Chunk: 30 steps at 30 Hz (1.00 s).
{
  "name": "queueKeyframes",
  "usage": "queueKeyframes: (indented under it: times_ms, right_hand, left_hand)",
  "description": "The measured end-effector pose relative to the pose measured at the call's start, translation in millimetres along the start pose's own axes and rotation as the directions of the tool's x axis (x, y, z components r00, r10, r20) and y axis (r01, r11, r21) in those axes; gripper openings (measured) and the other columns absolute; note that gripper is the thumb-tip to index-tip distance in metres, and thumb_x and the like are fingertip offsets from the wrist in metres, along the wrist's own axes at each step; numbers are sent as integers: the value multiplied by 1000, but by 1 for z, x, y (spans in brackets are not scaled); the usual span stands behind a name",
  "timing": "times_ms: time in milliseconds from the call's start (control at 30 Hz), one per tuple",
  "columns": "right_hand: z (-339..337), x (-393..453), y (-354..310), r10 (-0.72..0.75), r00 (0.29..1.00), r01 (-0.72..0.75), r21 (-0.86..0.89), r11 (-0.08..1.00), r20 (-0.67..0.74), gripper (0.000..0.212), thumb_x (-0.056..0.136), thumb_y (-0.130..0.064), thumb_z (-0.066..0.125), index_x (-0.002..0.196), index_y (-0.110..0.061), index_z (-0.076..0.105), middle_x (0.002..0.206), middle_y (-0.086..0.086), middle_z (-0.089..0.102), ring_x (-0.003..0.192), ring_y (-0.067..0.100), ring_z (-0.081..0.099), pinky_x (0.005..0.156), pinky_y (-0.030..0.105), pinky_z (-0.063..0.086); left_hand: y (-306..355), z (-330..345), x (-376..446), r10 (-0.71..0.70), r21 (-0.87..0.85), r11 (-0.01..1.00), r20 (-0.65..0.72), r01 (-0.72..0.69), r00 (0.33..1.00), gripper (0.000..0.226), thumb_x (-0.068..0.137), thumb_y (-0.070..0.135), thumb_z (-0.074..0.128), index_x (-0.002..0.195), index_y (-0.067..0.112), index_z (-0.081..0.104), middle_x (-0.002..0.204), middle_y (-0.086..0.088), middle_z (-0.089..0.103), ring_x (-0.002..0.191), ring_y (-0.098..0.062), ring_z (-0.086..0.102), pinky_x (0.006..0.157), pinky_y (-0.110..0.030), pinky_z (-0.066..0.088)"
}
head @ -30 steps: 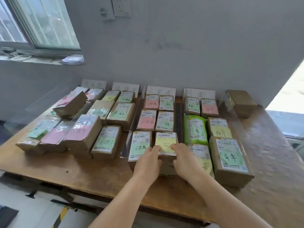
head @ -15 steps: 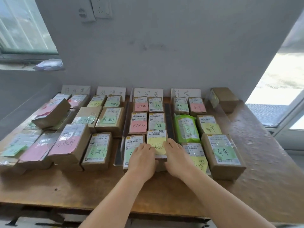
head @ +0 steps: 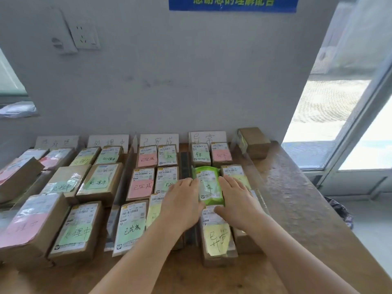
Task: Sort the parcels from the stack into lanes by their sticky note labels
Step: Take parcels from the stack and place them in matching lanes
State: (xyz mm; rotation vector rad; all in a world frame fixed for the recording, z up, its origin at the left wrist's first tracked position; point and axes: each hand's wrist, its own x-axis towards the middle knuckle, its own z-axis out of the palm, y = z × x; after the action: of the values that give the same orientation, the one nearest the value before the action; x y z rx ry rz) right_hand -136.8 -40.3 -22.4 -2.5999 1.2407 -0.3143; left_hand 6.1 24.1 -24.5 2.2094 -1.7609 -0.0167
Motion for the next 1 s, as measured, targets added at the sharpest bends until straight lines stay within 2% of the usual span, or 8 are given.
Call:
queueKeyframes:
  times_ms: [100, 200, 367, 567, 767, 1000]
  right_hand:
    - [-16, 11, 39, -18, 999, 19, 6, 1000, -45, 67, 83, -36, 61, 140, -20, 30, 145, -4, 34, 139, 18, 23, 111, 34, 21]
    - [-28, 24, 83, -30, 1000, 30, -22, 999, -1, 69, 84, -37, 62, 142, -19, 28, 148, -5, 29, 141, 16, 17, 113, 32, 15]
    - [-48, 50, 152, -50, 999, 50, 0, 999, 16, 66, 84, -36, 64, 139, -21, 32, 149, -5, 29, 142, 16, 16, 115, 34, 14]
    - [-63, 83, 226, -23, 998, 22, 12, 1000, 65, 73, 87, -37, 61, 147, -18, 24, 153, -4, 24, 142, 17, 16, 113, 31, 14]
    - [-70, 117, 279, 53, 994, -59, 56, 997, 98, 73, 89, -40, 58, 148, -16, 22, 154, -2, 24, 142, 19, 21, 113, 35, 22]
    - [-66, 173, 311, 85, 991, -98, 127, 987, 106, 69, 85, -35, 59, 145, -23, 26, 150, -5, 30, 136, 21, 30, 107, 35, 31]
  left_hand:
    - [32, 8, 25, 29, -4, 1000, 10, -29, 1000, 63, 91, 38, 53, 146, 18, 29, 145, 1, 40, 133, -18, 34, 108, -36, 28]
    - [63, 20, 54, 12, -18, 1000, 42, -11, 999, 65, 93, 39, 52, 148, 17, 26, 149, 1, 35, 137, -18, 29, 112, -35, 25]
    - [116, 39, 105, -32, -30, 999, 32, 33, 999, 65, 93, 41, 51, 148, 18, 25, 149, 1, 35, 137, -17, 29, 110, -33, 25]
    - [165, 63, 159, -101, -72, 992, 61, 106, 993, 64, 93, 40, 50, 149, 21, 24, 148, 2, 35, 136, -18, 29, 107, -34, 28]
    - [196, 88, 217, -123, -86, 987, 154, 137, 980, 68, 92, 39, 52, 150, 20, 21, 148, -1, 34, 132, -22, 34, 104, -38, 34]
    - [201, 127, 281, -229, -94, 961, 265, 261, 937, 73, 92, 36, 53, 150, 17, 14, 153, -2, 25, 134, -24, 33, 102, -39, 36]
